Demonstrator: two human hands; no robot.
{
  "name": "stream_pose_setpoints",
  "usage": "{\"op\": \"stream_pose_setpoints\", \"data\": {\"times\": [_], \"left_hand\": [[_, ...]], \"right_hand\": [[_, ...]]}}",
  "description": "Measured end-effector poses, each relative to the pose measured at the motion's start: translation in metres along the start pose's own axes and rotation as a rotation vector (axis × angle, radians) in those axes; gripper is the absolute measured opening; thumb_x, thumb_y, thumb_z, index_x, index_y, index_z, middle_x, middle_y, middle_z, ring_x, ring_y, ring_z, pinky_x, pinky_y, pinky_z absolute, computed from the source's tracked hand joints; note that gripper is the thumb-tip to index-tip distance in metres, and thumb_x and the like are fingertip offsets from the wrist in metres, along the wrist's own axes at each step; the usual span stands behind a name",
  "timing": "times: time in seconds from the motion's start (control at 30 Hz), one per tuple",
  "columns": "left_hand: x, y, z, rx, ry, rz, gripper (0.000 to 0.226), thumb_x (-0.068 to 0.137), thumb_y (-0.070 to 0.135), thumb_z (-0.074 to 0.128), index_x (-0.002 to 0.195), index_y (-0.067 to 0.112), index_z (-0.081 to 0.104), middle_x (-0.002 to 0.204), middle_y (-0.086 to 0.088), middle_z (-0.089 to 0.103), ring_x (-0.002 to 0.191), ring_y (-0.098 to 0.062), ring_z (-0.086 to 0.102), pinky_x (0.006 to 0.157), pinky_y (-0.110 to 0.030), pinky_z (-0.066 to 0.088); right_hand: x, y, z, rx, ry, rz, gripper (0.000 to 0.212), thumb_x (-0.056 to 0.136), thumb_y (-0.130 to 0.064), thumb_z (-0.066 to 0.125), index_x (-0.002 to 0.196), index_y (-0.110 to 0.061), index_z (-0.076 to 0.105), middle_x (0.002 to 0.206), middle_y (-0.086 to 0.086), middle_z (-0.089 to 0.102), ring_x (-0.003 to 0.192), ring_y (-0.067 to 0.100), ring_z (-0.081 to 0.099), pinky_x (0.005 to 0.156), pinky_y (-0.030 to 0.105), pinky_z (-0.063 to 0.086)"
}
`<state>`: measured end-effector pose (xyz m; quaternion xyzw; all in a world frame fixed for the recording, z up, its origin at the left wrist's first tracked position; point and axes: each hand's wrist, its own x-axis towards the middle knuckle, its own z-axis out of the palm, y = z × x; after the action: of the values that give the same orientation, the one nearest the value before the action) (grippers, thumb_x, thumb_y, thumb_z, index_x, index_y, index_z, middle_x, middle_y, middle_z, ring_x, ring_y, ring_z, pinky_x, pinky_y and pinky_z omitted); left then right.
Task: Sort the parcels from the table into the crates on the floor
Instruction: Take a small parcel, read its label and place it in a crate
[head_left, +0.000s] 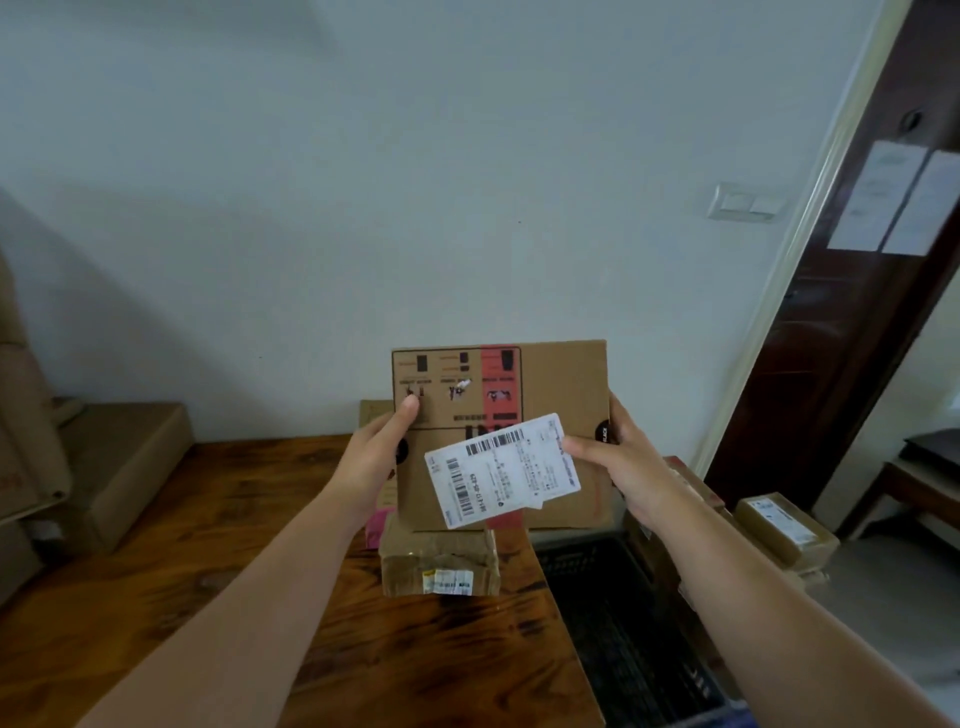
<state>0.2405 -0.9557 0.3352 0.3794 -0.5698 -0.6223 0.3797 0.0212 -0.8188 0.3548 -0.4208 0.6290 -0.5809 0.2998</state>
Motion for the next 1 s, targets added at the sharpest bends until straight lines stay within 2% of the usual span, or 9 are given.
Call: {"op": "stream_pose_setpoints", "data": {"times": [0.13,0.27,0.37,0.43,0.6,0.7,0.77,0.87,1.0], "left_hand": [[0.004,0.001,0.005,-0.019,-0.175,-0.084,0.047,0.074,0.066,0.060,0.113,0.041,0.059,0.106,0.002,0.070,0.104,-0.022,0.063,0.090,-0.048,0.050],[0.009,-0.002,0.009,-0.003,-0.239,-0.055,0.056,0.073,0.051,0.068,0.126,0.045,0.050,0.110,0.002,0.069,0.105,-0.022,0.061,0.080,-0.041,0.055],[0.011,-0.010,0.013,0.018,-0.218,-0.060,0.080,0.063,0.054,0.072,0.136,0.038,0.042,0.121,-0.001,0.062,0.111,-0.025,0.056,0.100,-0.051,0.042],[0.013,-0.017,0.018,0.025,-0.205,-0.073,0.074,0.063,0.054,0.072,0.131,0.036,0.048,0.119,-0.001,0.063,0.109,-0.025,0.057,0.101,-0.051,0.041],[0.012,-0.025,0.044,0.044,-0.299,-0.086,0.039,0.065,0.055,0.071,0.103,0.047,0.063,0.098,0.011,0.072,0.095,-0.015,0.065,0.073,-0.035,0.051],[0.009,-0.031,0.075,0.064,-0.401,-0.113,0.065,0.052,0.061,0.077,0.112,0.045,0.061,0.102,0.008,0.071,0.087,-0.011,0.065,0.062,-0.030,0.050],[0.003,-0.040,0.105,0.080,-0.481,-0.150,0.079,0.045,0.064,0.078,0.119,0.043,0.059,0.107,0.005,0.070,0.091,-0.013,0.064,0.064,-0.032,0.052],[-0.004,-0.047,0.155,0.109,-0.551,-0.180,0.054,0.057,0.060,0.073,0.109,0.046,0.062,0.103,0.008,0.071,0.103,-0.018,0.062,0.076,-0.039,0.052],[-0.012,-0.064,0.242,0.129,-0.587,-0.183,0.013,0.084,0.044,0.063,0.097,0.047,0.063,0.094,0.010,0.072,0.093,-0.014,0.066,0.066,-0.032,0.052]], "right_hand": [[-0.002,0.003,-0.007,0.084,0.096,0.053,0.062,0.081,-0.028,0.071,0.135,-0.029,0.039,0.119,-0.003,0.065,0.107,0.020,0.062,0.099,0.052,0.045],[-0.006,0.007,-0.013,0.084,0.216,0.081,0.077,0.060,-0.049,0.077,0.124,-0.023,0.043,0.110,0.001,0.068,0.100,0.022,0.066,0.091,0.052,0.051],[-0.009,0.009,-0.022,0.085,0.238,0.075,0.050,0.073,-0.042,0.075,0.113,-0.024,0.051,0.102,0.000,0.071,0.097,0.023,0.068,0.088,0.052,0.052],[-0.012,0.014,-0.028,0.144,0.246,0.088,0.037,0.080,-0.035,0.072,0.111,-0.024,0.054,0.096,-0.001,0.074,0.089,0.021,0.071,0.078,0.045,0.056],[-0.034,0.033,-0.046,0.215,0.333,0.094,0.026,0.087,-0.022,0.066,0.109,-0.024,0.055,0.091,-0.008,0.074,0.083,0.013,0.071,0.070,0.034,0.053],[-0.056,0.052,-0.071,0.246,0.420,0.133,0.031,0.087,-0.022,0.066,0.115,-0.026,0.053,0.093,-0.006,0.074,0.085,0.016,0.071,0.067,0.034,0.056],[-0.073,0.067,-0.098,0.248,0.487,0.176,0.043,0.086,-0.024,0.067,0.125,-0.025,0.050,0.108,0.002,0.070,0.096,0.025,0.068,0.083,0.046,0.055],[-0.093,0.079,-0.138,0.242,0.564,0.227,0.043,0.086,-0.027,0.068,0.124,-0.026,0.050,0.112,0.008,0.068,0.099,0.030,0.066,0.091,0.052,0.051],[-0.124,0.099,-0.207,0.277,0.651,0.207,0.032,0.085,-0.021,0.068,0.112,-0.023,0.053,0.105,0.009,0.071,0.089,0.026,0.071,0.080,0.045,0.057]]}}
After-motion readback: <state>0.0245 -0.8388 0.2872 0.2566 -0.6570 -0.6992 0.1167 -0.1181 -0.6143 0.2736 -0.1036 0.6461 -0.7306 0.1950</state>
